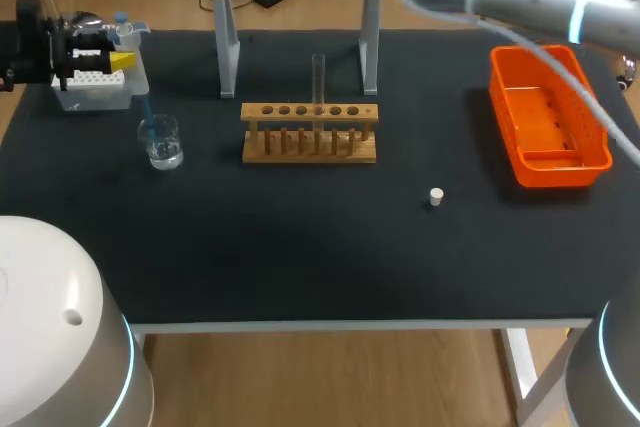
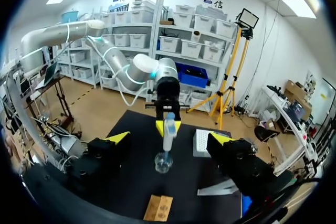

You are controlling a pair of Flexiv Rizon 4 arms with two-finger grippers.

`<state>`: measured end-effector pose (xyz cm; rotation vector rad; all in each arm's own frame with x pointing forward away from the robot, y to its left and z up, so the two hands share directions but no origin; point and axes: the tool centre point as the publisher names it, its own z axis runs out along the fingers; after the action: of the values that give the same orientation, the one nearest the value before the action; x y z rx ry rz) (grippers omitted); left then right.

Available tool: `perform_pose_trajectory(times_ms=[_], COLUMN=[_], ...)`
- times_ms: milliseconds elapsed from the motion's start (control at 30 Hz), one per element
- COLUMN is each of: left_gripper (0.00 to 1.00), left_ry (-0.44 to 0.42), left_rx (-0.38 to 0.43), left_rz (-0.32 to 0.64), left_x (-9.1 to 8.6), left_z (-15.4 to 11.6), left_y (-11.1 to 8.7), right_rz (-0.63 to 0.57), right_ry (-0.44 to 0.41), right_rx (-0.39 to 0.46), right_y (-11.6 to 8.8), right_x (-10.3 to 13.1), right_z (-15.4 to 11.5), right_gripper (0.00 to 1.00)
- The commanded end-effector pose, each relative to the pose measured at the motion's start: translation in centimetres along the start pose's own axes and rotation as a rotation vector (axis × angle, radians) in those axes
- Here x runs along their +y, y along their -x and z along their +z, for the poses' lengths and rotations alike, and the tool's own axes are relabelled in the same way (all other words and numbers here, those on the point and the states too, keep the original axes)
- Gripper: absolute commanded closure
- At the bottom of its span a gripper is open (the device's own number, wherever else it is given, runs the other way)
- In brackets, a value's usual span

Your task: Invert the test tube, pick up the pipette, mount the tip to pipette, aspirate from beaker and dispense into the tube, eject the tip, return the pipette, and cap with the stopper.

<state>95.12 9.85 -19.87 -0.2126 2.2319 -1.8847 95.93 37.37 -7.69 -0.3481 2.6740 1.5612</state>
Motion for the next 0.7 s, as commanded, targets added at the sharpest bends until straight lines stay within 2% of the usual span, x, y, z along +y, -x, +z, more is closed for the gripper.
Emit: perform_pose_trajectory(times_ms=[33, 367, 567, 700], left_gripper=[1.00, 1.00, 1.00, 1.00], left_ry=[0.002, 0.002, 0.002, 0.002], left_rx=[0.001, 0.001, 0.001, 0.001], left_rz=[0.000, 0.000, 0.000, 0.000], left_x=[-0.1, -0.1, -0.1, -0.1], left_z=[0.0, 0.0, 0.0, 0.0], left_y=[0.0, 0.0, 0.0, 0.0], right_rz=[0.001, 0.051, 0.078, 0.083], right_ry=[0.010, 0.044, 0.065, 0.075], right_rx=[-0.032, -0.102, -0.093, -0.086], right_y=[-1.9, -3.8, -5.4, -5.8], right_x=[-2.5, -9.2, -13.5, -15.8], right_z=[-7.1, -11.8, -12.8, -12.8], right_gripper=[0.00, 0.00, 0.00, 0.00])
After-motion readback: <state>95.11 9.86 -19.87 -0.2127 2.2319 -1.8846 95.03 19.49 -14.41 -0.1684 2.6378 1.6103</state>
